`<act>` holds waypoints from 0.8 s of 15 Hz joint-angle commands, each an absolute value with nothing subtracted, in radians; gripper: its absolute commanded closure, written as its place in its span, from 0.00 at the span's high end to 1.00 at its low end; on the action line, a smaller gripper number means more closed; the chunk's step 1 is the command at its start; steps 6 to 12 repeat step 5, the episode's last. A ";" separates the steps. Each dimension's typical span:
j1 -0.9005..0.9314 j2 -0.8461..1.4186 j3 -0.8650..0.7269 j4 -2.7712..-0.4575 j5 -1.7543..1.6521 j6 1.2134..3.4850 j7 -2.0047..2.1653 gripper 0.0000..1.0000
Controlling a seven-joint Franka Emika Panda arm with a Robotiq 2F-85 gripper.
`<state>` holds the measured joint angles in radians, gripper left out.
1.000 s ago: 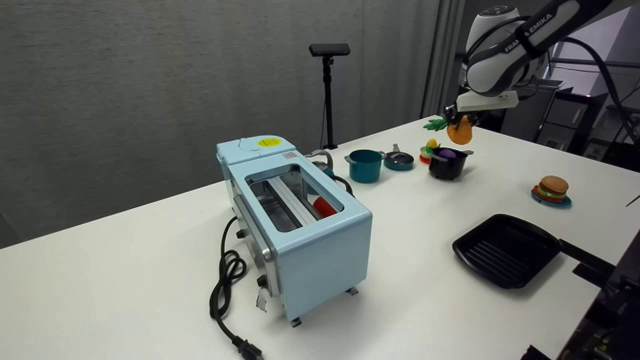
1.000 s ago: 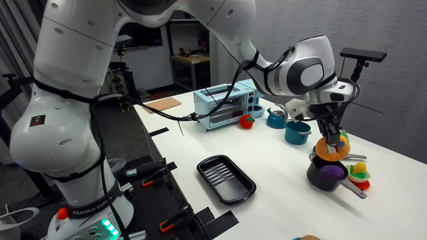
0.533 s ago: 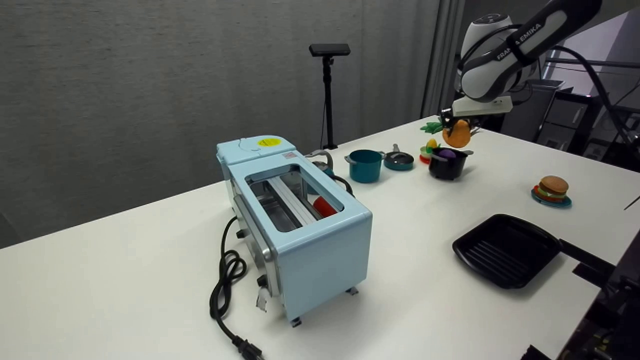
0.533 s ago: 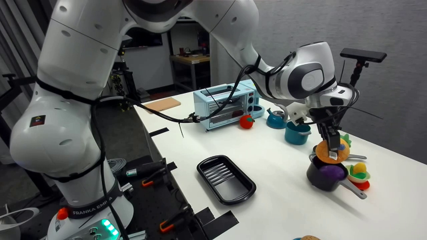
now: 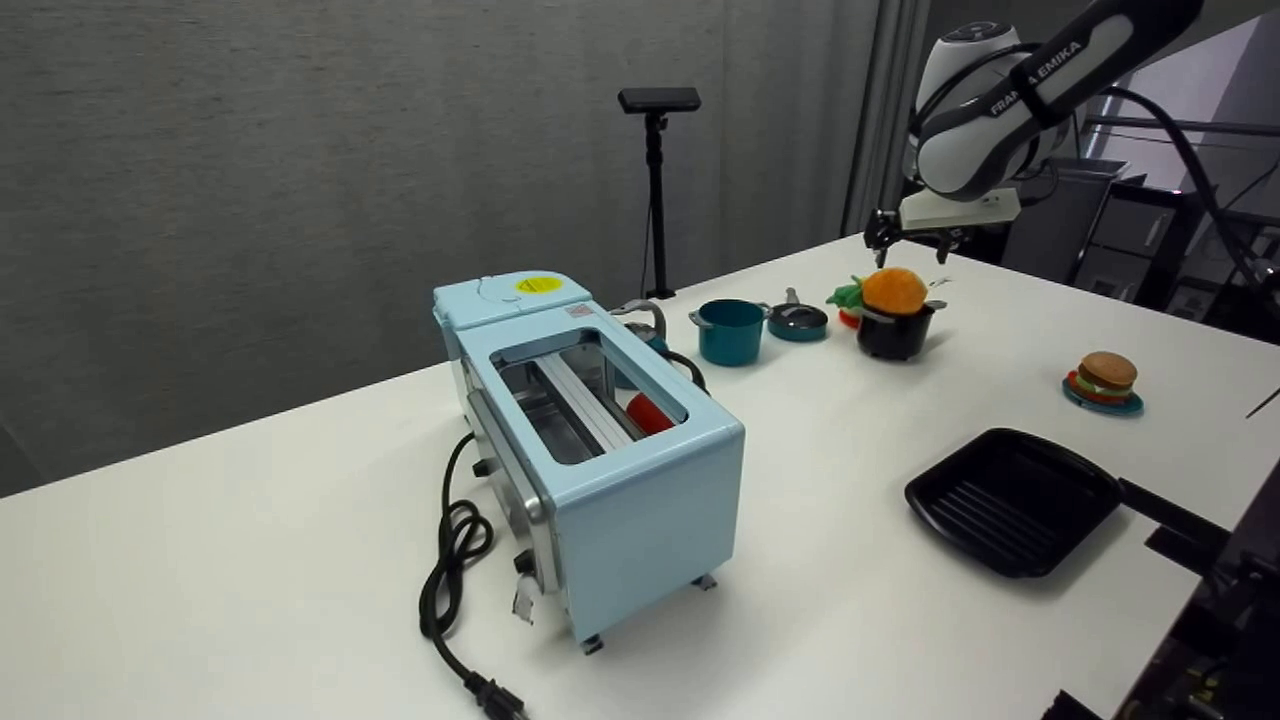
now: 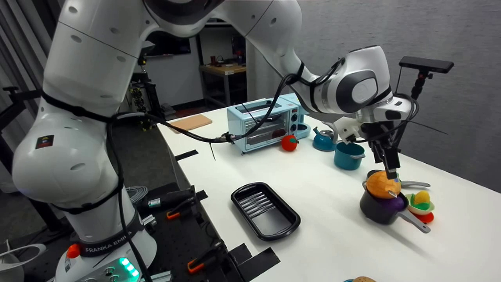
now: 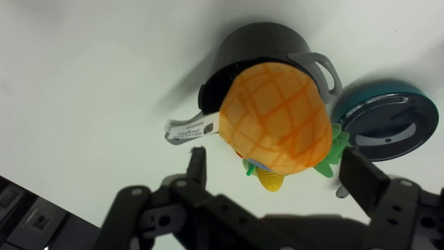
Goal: Put the pineapple plushy in the pot
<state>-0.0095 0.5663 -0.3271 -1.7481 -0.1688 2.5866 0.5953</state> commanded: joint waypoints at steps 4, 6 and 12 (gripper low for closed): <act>-0.007 0.558 -0.315 -1.746 -0.163 2.585 0.581 1.00; -0.007 0.557 -0.313 -1.746 -0.163 2.585 0.581 1.00; -0.007 0.557 -0.313 -1.746 -0.163 2.585 0.581 1.00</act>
